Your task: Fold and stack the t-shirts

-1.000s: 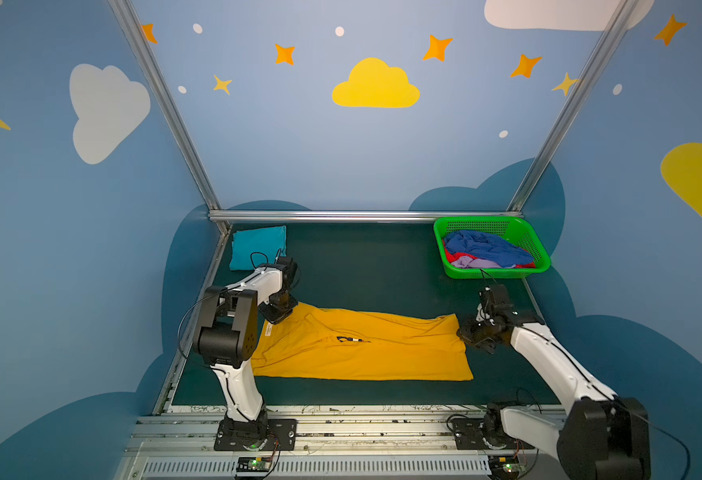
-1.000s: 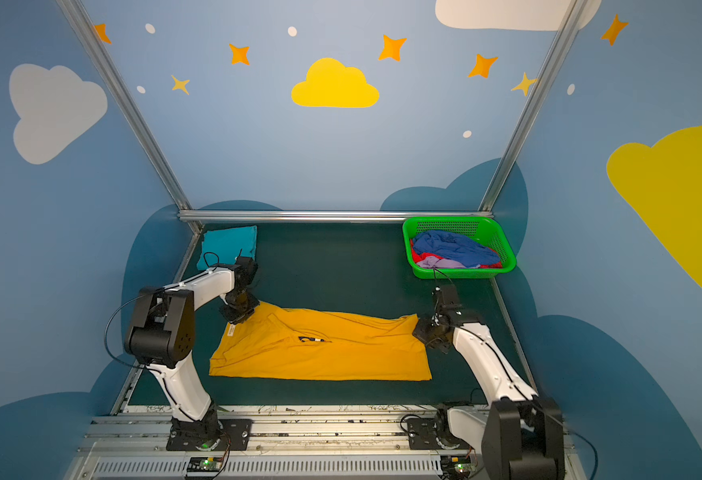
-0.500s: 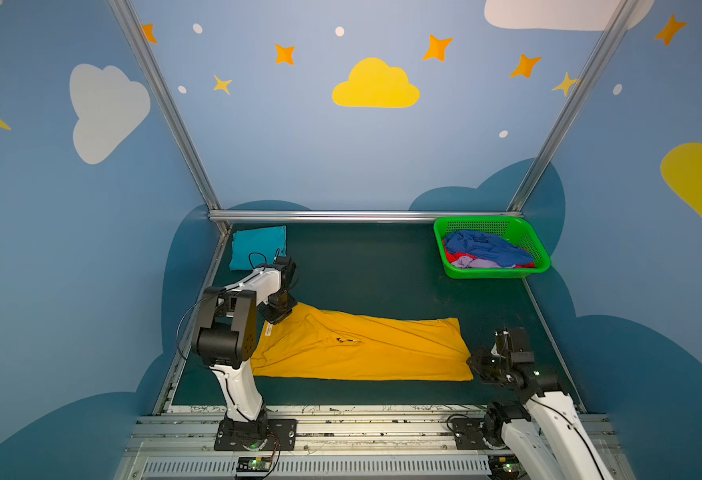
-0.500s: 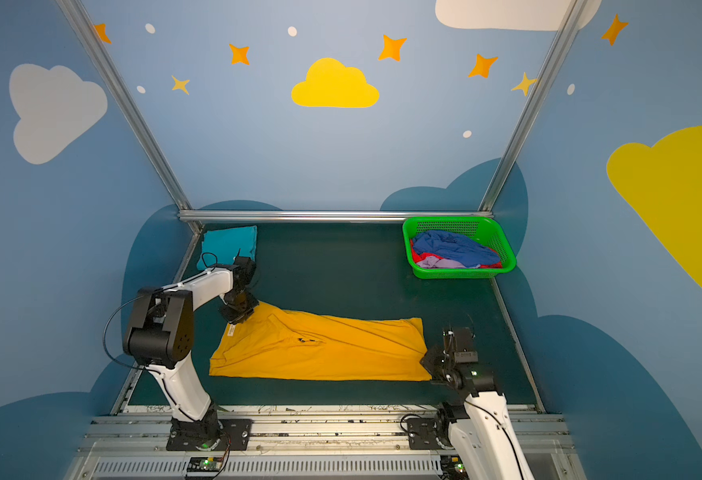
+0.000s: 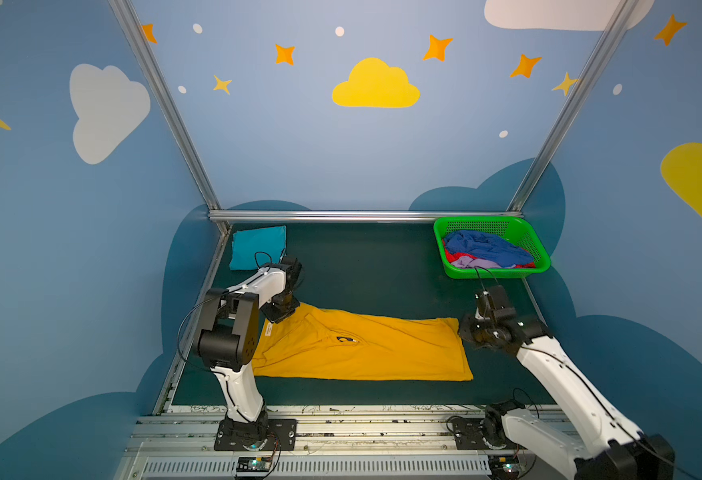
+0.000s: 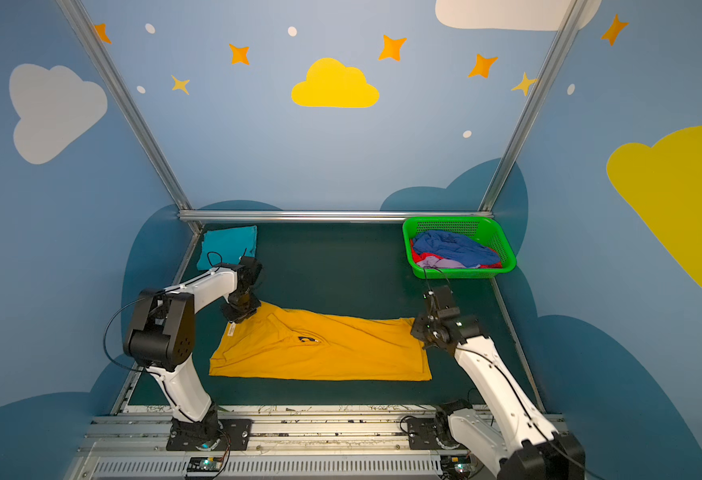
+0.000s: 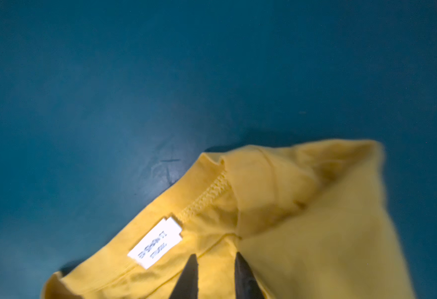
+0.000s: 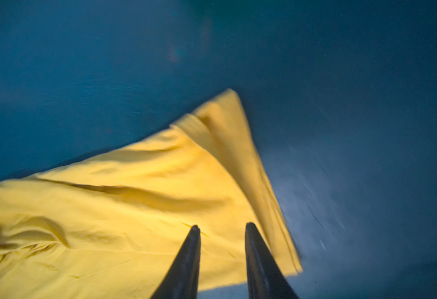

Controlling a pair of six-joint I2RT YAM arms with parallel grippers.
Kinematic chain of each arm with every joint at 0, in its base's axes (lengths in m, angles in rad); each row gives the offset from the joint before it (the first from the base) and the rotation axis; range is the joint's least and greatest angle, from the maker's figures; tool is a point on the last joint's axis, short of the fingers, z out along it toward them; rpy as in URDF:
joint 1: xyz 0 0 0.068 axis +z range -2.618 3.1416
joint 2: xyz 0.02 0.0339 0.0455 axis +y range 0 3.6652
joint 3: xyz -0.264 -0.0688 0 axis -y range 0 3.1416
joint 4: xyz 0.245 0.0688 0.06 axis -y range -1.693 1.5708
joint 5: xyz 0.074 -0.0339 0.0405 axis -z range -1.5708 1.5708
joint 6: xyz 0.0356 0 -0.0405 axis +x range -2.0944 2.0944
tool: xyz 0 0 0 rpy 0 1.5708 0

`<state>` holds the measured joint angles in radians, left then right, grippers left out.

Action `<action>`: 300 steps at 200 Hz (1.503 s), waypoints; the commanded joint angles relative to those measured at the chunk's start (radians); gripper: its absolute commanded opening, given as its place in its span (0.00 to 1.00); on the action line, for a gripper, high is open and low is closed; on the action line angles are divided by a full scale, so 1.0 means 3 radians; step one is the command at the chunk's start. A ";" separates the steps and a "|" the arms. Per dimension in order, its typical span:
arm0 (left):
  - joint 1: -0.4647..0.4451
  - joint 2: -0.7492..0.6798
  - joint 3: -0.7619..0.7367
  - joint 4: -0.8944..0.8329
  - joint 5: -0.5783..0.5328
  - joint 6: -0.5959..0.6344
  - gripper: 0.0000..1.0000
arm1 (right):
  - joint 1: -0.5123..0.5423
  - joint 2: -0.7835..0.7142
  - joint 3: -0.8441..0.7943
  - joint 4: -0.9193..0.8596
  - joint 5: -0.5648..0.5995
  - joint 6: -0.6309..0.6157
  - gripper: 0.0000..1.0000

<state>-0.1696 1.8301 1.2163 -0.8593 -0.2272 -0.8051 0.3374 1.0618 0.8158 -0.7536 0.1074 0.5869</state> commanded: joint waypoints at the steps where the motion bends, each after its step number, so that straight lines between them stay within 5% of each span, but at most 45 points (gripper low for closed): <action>1: -0.0082 -0.0212 0.0248 -0.0295 -0.0426 0.0082 0.34 | 0.0231 0.0404 0.0236 0.0254 0.0218 -0.0399 0.37; 40: -0.0125 -0.0163 0.0354 -0.0445 -0.0536 0.0106 0.59 | 0.0633 0.1148 0.0766 0.0116 0.0310 -0.0445 0.42; 81: -0.0129 -0.0072 0.0388 -0.0439 -0.0434 0.0117 0.72 | 0.0644 0.1716 0.0983 -0.0070 0.0323 -0.0393 0.55; 108: -0.0394 -0.0161 0.0378 -0.0456 -0.0332 0.0097 0.60 | 0.0517 0.1819 0.0954 -0.0025 0.0184 -0.0371 0.55; 134: -0.0689 -0.0213 0.0183 -0.0247 0.0017 0.0079 0.63 | 0.0497 0.1843 0.1003 -0.0011 0.0095 -0.0403 0.54; 199: -0.0895 -0.0091 0.0111 -0.0523 -0.0129 -0.0149 0.53 | 0.0496 0.1676 0.0956 -0.0025 0.0048 -0.0393 0.52; 227: -0.1016 -0.0087 0.0215 -0.0527 -0.0102 -0.0225 0.19 | 0.0486 0.1572 0.0861 -0.0004 0.0058 -0.0397 0.52; 258: -0.1159 -0.0151 0.0269 -0.0625 -0.0170 -0.0336 0.10 | 0.0453 0.1449 0.0745 0.0042 0.0009 -0.0392 0.52; 268: -0.1188 -0.0200 0.0251 -0.0623 -0.0192 -0.0362 0.17 | 0.0448 0.1394 0.0715 0.0043 0.0007 -0.0394 0.52; 285: -0.1229 -0.0271 0.0203 -0.0524 -0.0244 -0.0378 0.52 | 0.0435 0.1289 0.0658 0.0043 0.0008 -0.0406 0.52; 300: -0.1235 -0.0270 0.0185 -0.0409 -0.0262 -0.0398 0.62 | 0.0419 0.1220 0.0613 0.0040 0.0009 -0.0431 0.53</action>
<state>-0.5385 1.7844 1.2789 -0.9974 -0.2676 -0.9024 0.4725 1.4776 1.0206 -0.7361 0.1143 0.4664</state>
